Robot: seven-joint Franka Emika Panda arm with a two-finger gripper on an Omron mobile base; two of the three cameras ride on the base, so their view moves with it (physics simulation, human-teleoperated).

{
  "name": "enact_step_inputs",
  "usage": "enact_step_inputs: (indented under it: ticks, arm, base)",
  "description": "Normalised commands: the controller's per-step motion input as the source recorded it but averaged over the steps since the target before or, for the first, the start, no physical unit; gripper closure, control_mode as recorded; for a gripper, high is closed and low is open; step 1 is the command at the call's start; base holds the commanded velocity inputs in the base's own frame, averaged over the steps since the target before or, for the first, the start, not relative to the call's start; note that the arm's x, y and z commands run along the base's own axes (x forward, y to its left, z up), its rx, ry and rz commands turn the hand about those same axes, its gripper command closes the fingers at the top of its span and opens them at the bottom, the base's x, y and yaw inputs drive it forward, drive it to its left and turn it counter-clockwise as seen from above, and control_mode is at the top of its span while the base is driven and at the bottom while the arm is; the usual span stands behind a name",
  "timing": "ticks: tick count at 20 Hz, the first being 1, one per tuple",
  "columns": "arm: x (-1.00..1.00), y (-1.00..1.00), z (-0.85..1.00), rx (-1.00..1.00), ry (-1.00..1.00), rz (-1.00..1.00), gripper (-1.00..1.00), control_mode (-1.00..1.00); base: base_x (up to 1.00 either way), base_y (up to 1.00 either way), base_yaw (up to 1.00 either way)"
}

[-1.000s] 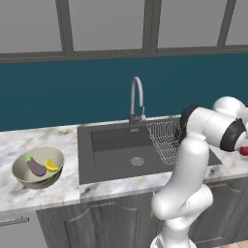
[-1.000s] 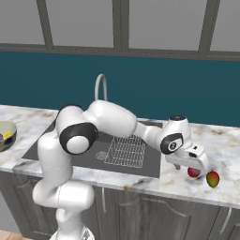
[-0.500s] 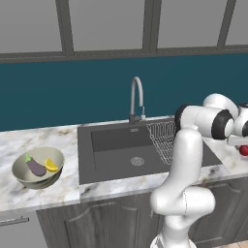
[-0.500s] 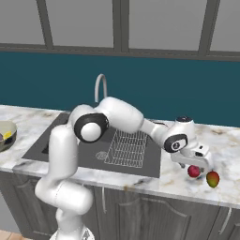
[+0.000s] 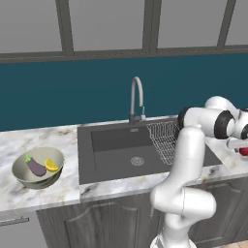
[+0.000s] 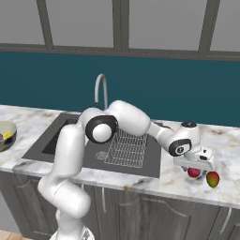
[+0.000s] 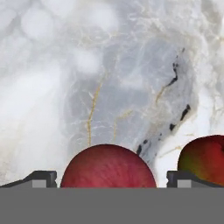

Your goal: There is a mixed pile of frozen fruits and vegetables on the counter. Locate all the frozen vegetables and place the items in a bowl on the counter. Take all the frozen fruits and defrost them in a running sink.

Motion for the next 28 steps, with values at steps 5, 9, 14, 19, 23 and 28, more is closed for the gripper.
enact_step_inputs:
  ticks: [5, 9, 14, 19, 23, 28]
  arm:
    - [0.00, 0.11, -0.40, 0.00, 0.00, 0.06, 1.00, -1.00]
    - [-0.01, 0.40, -0.02, 0.00, -0.01, 0.02, 1.00, -1.00]
    - [-0.31, 0.69, 0.08, 0.00, -0.06, 0.10, 1.00, -1.00]
    - [-0.25, 1.00, 0.50, -0.05, -0.10, 0.17, 1.00, -1.00]
    - [-0.15, 1.00, 0.58, -0.03, -0.06, 0.21, 1.00, -1.00]
    - [0.00, 1.00, 0.62, -0.02, 0.00, 0.22, 1.00, -1.00]
  base:
    - [0.00, 0.00, 0.00]
    - [0.00, 0.00, 0.00]
    - [0.00, 0.00, 0.00]
    - [0.00, 0.00, 0.00]
    - [0.00, 0.00, 0.00]
    - [0.00, 0.00, 0.00]
